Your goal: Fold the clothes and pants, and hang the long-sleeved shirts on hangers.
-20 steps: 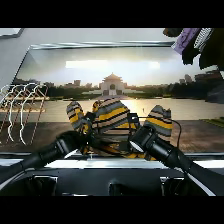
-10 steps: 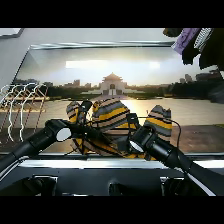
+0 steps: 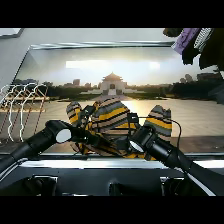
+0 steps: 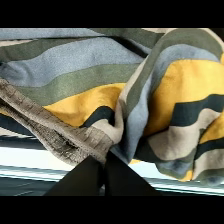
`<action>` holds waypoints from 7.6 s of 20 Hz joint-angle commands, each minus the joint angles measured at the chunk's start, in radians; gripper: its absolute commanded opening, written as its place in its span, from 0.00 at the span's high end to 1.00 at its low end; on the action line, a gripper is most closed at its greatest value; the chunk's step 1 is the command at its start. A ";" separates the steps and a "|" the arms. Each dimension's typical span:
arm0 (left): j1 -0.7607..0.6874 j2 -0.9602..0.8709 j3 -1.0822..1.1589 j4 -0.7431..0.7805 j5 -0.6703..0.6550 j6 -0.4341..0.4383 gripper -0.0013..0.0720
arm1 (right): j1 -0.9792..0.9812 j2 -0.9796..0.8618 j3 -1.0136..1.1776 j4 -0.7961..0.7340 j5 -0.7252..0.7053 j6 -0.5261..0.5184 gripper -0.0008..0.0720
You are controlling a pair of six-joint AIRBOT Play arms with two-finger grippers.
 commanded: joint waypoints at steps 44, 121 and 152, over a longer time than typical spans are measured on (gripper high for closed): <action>-0.028 -0.066 0.827 0.188 -0.700 -0.330 0.95 | 0.000 -0.131 0.922 -0.310 0.644 -0.149 0.94; 1.515 0.074 0.338 0.005 -0.415 0.605 0.16 | -0.413 0.095 0.026 0.370 -0.055 -0.412 0.94; 1.326 -0.109 -0.135 0.057 -0.014 1.091 0.48 | -0.413 0.095 0.026 0.252 -0.069 -0.410 0.94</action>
